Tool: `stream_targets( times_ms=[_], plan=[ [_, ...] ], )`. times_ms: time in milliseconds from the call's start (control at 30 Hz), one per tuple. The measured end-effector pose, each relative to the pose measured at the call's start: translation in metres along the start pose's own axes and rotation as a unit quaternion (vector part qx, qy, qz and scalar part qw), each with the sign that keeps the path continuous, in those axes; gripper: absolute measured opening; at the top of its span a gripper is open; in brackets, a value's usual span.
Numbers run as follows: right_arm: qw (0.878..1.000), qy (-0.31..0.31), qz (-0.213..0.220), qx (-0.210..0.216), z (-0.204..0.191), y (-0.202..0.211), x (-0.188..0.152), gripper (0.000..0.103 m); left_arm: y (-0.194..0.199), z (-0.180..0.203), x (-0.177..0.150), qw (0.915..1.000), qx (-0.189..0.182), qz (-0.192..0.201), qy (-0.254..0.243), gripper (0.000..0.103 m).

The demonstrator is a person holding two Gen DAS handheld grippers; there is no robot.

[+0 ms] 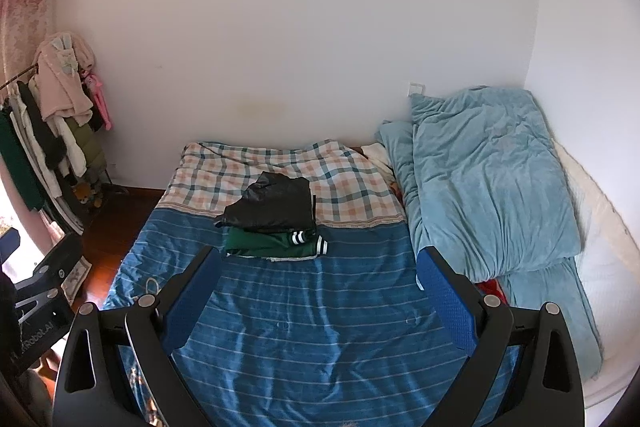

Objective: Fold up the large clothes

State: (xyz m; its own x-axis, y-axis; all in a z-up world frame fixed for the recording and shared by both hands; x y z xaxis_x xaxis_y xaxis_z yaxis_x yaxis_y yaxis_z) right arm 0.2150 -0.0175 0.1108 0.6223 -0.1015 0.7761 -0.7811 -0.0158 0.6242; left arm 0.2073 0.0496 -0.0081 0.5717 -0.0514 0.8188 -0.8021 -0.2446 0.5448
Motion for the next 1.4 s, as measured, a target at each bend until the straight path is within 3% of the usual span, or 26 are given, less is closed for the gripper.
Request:
stream_targets(
  times_ms=[1400],
  plan=[
    [1.0,0.004,0.002,0.002,-0.0028,0.0024,0.0004,0.1,0.0099,0.0047,0.0018,0.9998,-0.013,0.007,-0.01,0.102]
  ],
)
Point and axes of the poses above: each gripper's, at about its wrist camera, not at the fingertips, and y roughly against the way its jaws point, z to its right, x to its top, the point moved 10 cm from there along -y, roughly the way its jaws point, and after that the axes turned 14 degrees about x, right-handed, at the moved point
